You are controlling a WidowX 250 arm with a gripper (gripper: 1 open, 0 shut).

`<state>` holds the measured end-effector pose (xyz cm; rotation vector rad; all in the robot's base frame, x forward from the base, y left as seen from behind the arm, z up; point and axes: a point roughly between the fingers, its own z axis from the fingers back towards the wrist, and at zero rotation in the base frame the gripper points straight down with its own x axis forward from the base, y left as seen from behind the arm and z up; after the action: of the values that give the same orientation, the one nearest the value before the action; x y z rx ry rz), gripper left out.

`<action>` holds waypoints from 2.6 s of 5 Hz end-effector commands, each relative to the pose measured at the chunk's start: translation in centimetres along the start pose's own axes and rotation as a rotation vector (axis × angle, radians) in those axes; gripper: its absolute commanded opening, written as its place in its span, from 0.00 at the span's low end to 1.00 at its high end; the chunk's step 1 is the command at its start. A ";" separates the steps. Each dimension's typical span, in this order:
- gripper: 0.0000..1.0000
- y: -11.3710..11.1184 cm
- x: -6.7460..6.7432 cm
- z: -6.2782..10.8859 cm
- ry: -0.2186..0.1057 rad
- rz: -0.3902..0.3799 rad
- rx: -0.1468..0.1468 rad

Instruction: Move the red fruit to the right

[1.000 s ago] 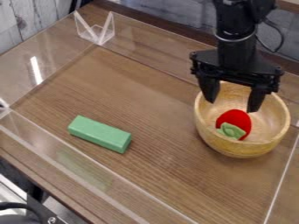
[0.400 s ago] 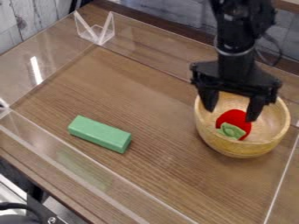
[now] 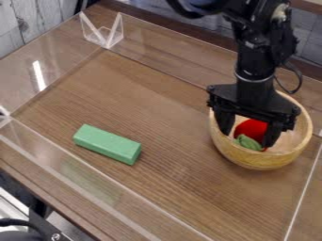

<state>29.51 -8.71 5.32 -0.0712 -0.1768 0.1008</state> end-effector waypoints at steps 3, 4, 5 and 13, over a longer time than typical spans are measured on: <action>0.00 0.1 0.4 2.5 -0.024 0.010 -0.037; 0.00 0.2 0.3 3.1 -0.020 0.013 -0.048; 0.00 0.3 0.3 3.3 -0.016 0.016 -0.050; 0.00 1.2 0.1 3.5 0.008 0.036 -0.033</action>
<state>28.25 -7.37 7.18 -0.0973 -0.1133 0.1356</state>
